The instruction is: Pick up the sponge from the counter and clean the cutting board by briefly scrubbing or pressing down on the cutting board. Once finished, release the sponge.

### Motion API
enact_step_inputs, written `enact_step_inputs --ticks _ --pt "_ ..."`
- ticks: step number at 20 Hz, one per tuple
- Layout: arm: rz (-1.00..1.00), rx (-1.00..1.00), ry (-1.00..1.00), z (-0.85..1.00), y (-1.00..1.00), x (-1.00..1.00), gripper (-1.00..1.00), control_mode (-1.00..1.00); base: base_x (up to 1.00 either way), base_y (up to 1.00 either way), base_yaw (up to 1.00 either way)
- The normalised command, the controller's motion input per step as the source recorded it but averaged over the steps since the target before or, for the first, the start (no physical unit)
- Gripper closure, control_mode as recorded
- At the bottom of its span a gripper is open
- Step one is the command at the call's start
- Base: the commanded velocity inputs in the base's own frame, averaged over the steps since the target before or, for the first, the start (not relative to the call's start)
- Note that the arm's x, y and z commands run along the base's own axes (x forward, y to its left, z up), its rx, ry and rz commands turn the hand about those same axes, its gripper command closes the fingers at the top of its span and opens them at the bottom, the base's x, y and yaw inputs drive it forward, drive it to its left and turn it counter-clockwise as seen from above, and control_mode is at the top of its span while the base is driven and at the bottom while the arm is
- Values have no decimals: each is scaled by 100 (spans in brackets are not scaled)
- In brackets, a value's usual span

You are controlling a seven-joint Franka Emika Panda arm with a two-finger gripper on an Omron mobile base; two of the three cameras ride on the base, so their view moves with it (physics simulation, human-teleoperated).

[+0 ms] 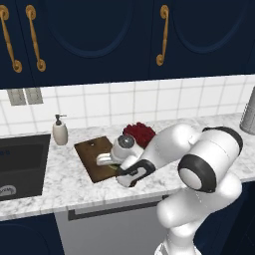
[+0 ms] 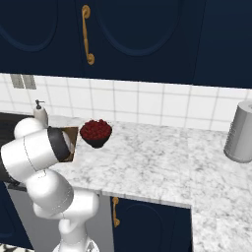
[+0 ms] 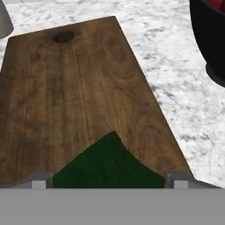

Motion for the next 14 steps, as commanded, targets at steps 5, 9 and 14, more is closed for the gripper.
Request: enact_step_inputs --ticks 5,9,14 --pt "2 4 -6 4 -7 -1 -100 -100 0 0 0" --pt "2 12 -1 45 -13 1 -100 -100 0 0 0" --pt "7 21 -12 97 -15 -15 -100 -100 0 0 0"
